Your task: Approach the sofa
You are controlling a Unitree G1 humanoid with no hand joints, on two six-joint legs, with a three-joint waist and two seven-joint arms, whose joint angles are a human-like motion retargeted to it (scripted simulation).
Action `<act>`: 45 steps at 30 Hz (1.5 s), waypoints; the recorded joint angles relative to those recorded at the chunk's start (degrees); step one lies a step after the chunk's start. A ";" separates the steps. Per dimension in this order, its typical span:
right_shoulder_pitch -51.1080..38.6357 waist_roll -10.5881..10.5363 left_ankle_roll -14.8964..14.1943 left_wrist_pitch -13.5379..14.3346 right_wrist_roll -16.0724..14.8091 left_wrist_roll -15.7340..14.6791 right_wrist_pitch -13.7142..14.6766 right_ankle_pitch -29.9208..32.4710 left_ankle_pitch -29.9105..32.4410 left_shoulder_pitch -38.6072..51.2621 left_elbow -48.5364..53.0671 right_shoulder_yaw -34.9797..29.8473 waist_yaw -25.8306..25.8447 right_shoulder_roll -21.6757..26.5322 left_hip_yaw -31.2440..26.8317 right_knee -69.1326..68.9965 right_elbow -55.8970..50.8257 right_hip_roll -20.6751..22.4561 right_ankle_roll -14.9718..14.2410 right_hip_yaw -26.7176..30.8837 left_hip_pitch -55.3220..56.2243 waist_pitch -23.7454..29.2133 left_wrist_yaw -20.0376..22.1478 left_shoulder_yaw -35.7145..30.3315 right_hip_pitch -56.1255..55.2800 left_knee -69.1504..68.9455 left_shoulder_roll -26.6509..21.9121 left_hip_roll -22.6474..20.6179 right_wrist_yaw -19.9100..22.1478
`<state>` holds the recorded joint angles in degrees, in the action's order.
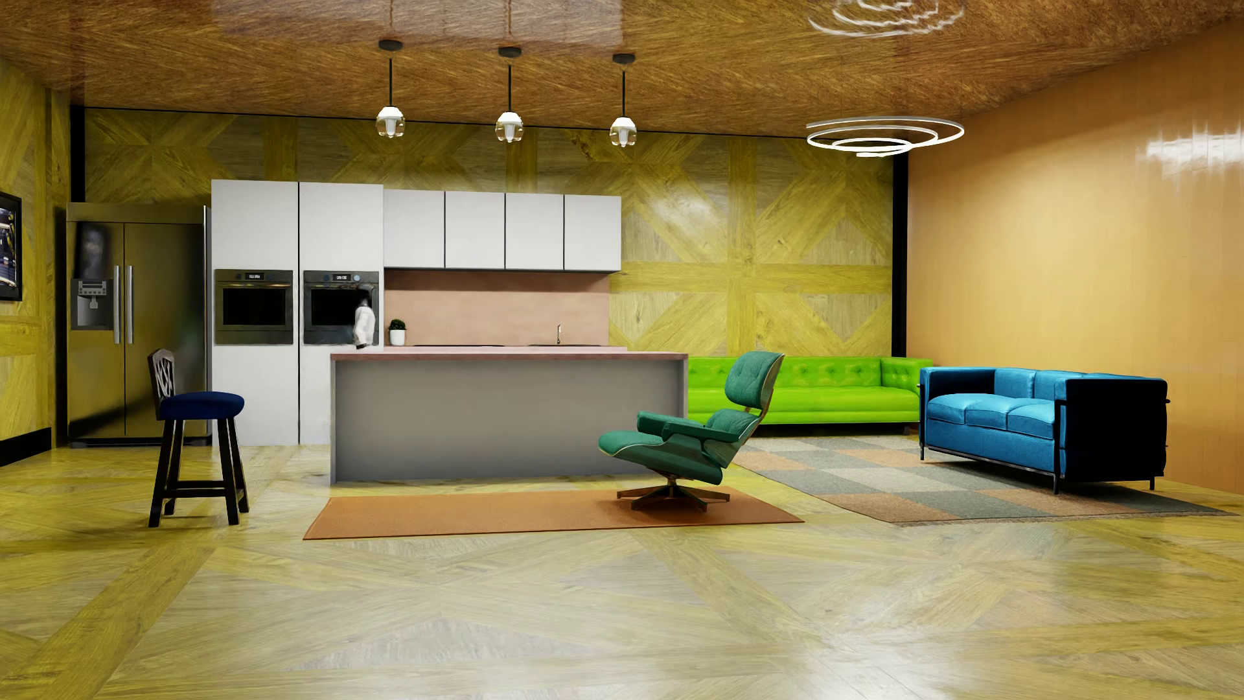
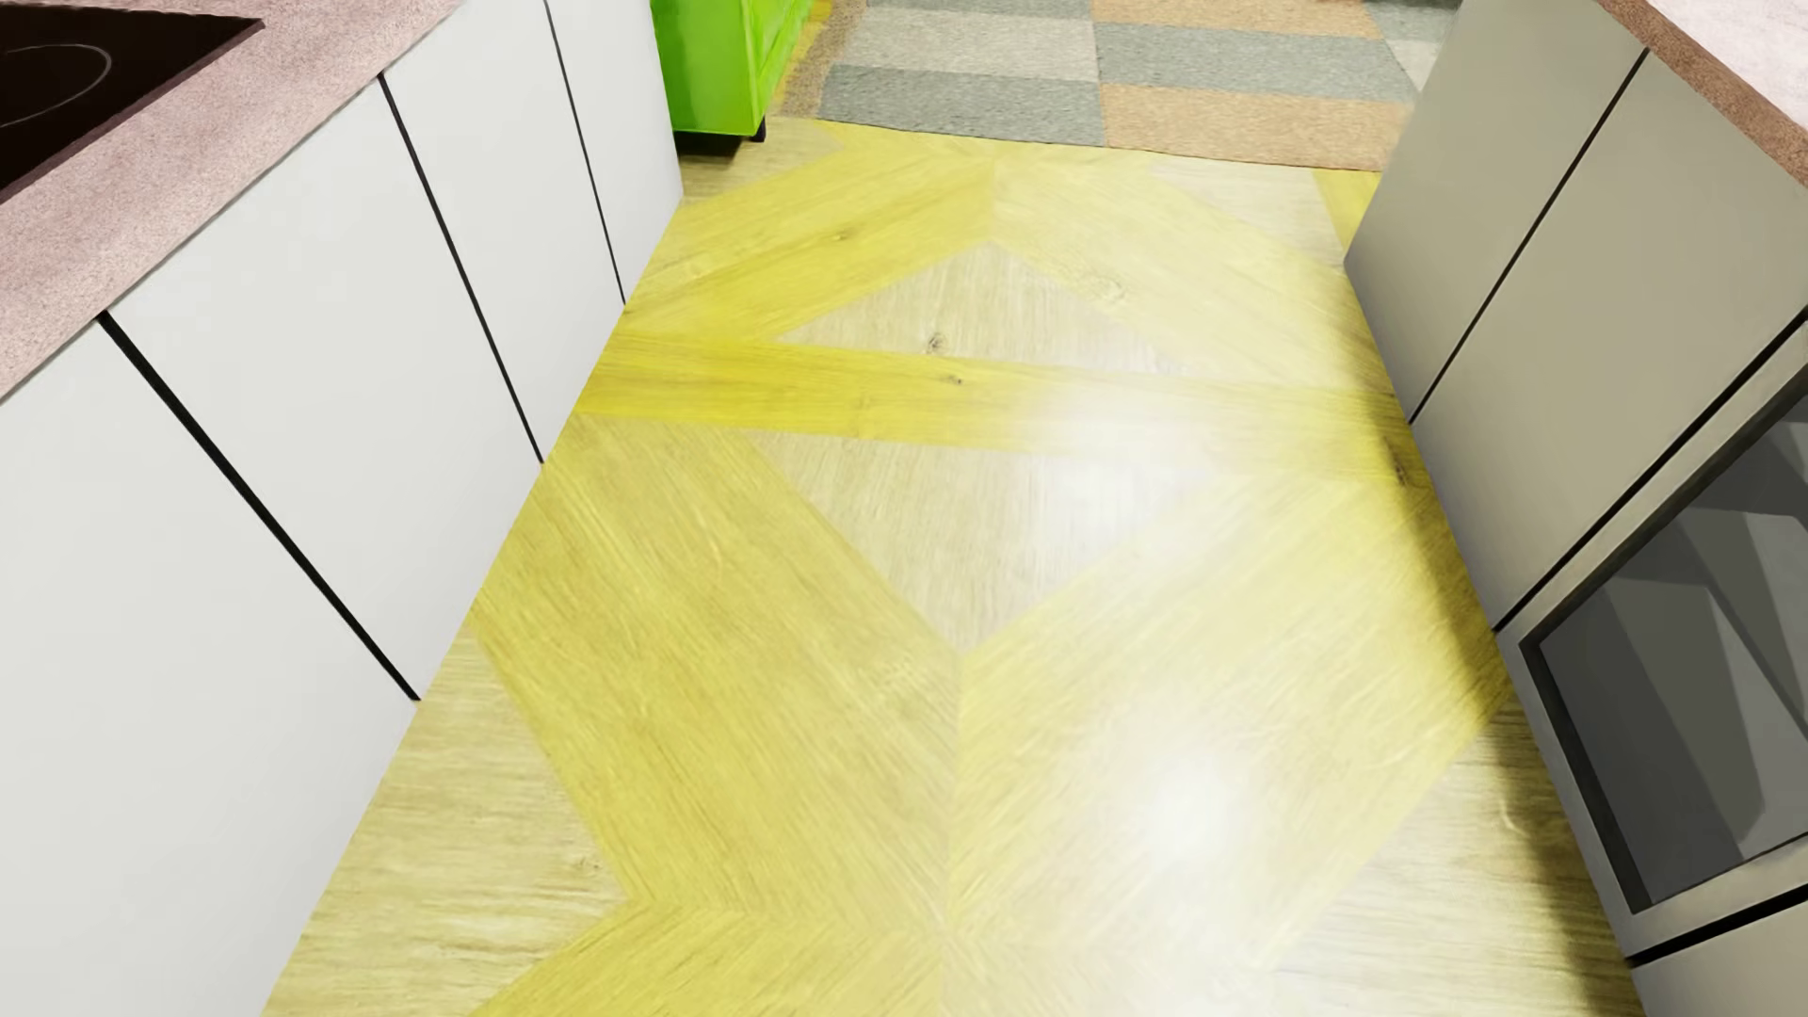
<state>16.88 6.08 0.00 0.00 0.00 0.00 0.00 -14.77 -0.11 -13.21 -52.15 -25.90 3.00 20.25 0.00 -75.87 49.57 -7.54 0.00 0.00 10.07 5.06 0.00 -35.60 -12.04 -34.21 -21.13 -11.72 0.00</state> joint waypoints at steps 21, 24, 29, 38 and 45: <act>-2.79 -1.66 0.00 0.00 0.00 0.00 0.00 -7.07 -7.56 -5.88 -0.07 5.94 -9.45 1.69 0.00 46.12 -9.93 6.68 0.00 0.00 16.03 -0.62 0.00 0.61 27.04 6.52 1.17 8.95 0.00; -4.29 -0.21 0.00 0.00 0.00 0.00 0.00 -0.69 -4.48 -7.62 -0.12 8.96 -13.37 1.31 0.00 40.95 -8.59 2.60 0.00 0.00 20.66 -0.73 0.00 -0.82 33.10 4.85 0.38 10.12 0.00; 0.73 5.23 0.00 0.00 0.00 0.00 0.00 9.26 7.63 -4.05 -3.51 3.66 -4.82 0.62 0.00 -3.77 -1.74 -1.76 0.00 0.00 10.24 -0.80 0.00 4.32 9.80 -4.77 0.09 -0.42 0.00; 10.62 2.78 0.00 0.00 0.00 0.00 0.00 25.20 -21.37 6.23 16.94 1.14 15.41 3.15 0.00 57.93 9.19 0.79 0.00 0.00 -30.50 -3.41 0.00 13.52 -17.49 9.93 -4.13 4.44 0.00; 4.91 4.97 0.00 0.00 0.00 0.00 0.00 0.55 0.05 -0.72 -1.53 -0.36 3.73 1.56 0.00 33.48 2.46 13.44 0.00 0.00 -1.59 -0.34 0.00 6.19 -1.55 -53.36 -1.86 9.36 0.00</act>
<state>21.79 11.06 0.00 0.00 0.00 0.00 0.00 -14.21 -0.06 -13.93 -53.68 -26.26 6.73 21.81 0.00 -42.39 52.03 5.90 0.00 0.00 8.48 4.71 0.00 -29.41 -13.59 -87.57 -22.99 -2.36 0.00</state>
